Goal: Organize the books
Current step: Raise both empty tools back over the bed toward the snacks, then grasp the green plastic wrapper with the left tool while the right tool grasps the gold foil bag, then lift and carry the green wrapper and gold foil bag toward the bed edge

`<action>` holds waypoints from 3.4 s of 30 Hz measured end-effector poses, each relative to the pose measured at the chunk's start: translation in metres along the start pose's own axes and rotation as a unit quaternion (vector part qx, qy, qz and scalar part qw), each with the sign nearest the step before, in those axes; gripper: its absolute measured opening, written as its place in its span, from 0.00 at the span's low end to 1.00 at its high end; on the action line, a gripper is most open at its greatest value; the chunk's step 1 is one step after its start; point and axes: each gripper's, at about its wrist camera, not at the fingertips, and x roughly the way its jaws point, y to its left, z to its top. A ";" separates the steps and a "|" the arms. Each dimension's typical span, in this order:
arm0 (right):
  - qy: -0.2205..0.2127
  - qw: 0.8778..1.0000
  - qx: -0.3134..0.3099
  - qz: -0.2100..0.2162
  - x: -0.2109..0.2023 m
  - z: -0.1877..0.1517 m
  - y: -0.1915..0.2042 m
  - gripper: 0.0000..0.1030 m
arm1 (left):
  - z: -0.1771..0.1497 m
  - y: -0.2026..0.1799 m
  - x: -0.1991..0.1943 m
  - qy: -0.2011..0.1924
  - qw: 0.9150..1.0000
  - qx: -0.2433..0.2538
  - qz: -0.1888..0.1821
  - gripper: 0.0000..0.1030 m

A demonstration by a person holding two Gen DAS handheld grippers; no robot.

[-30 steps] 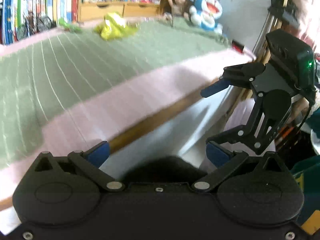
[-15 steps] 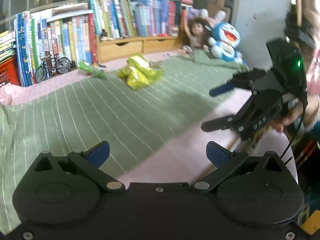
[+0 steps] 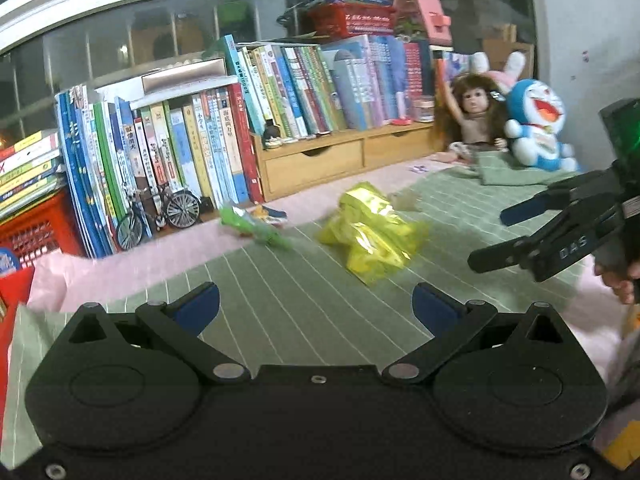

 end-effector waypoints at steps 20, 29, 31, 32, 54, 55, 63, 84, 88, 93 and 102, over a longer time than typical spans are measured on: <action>0.037 0.999 -0.006 -0.010 0.139 0.060 -0.017 1.00 | 0.040 0.096 0.214 0.059 0.975 -0.213 0.027 0.99; 0.030 0.999 -0.001 -0.038 0.170 0.063 -0.018 1.00 | 0.044 0.084 0.262 0.068 0.975 -0.207 0.042 0.97; 0.024 0.999 0.013 -0.030 0.172 0.061 -0.022 1.00 | 0.043 0.085 0.267 0.064 0.974 -0.214 0.039 0.93; 0.021 0.999 0.021 -0.026 0.174 0.059 -0.025 1.00 | 0.041 0.085 0.270 0.063 0.974 -0.214 0.037 0.88; -0.010 0.999 -0.028 -0.027 0.171 0.042 -0.008 0.82 | 0.026 0.100 0.285 0.045 0.965 -0.259 -0.009 0.31; -0.013 0.999 -0.028 -0.026 0.170 0.042 -0.008 0.79 | 0.027 0.102 0.286 0.045 0.965 -0.259 -0.015 0.31; -0.040 0.999 -0.032 -0.009 0.162 0.040 -0.007 0.58 | 0.028 0.099 0.283 0.040 0.967 -0.253 -0.015 0.30; -0.072 0.997 -0.010 0.038 0.136 0.062 -0.016 0.56 | 0.043 0.097 0.252 0.013 0.977 -0.214 0.004 0.30; -0.077 0.996 -0.014 0.042 0.126 0.067 -0.011 0.57 | 0.049 0.098 0.234 0.009 0.979 -0.204 0.005 0.30; -0.081 0.995 -0.005 0.053 0.108 0.068 -0.005 0.57 | 0.050 0.094 0.206 0.006 0.980 -0.201 0.009 0.30; -0.083 0.995 -0.008 0.057 0.059 0.054 0.010 0.58 | 0.038 0.071 0.131 -0.003 0.981 -0.195 0.009 0.30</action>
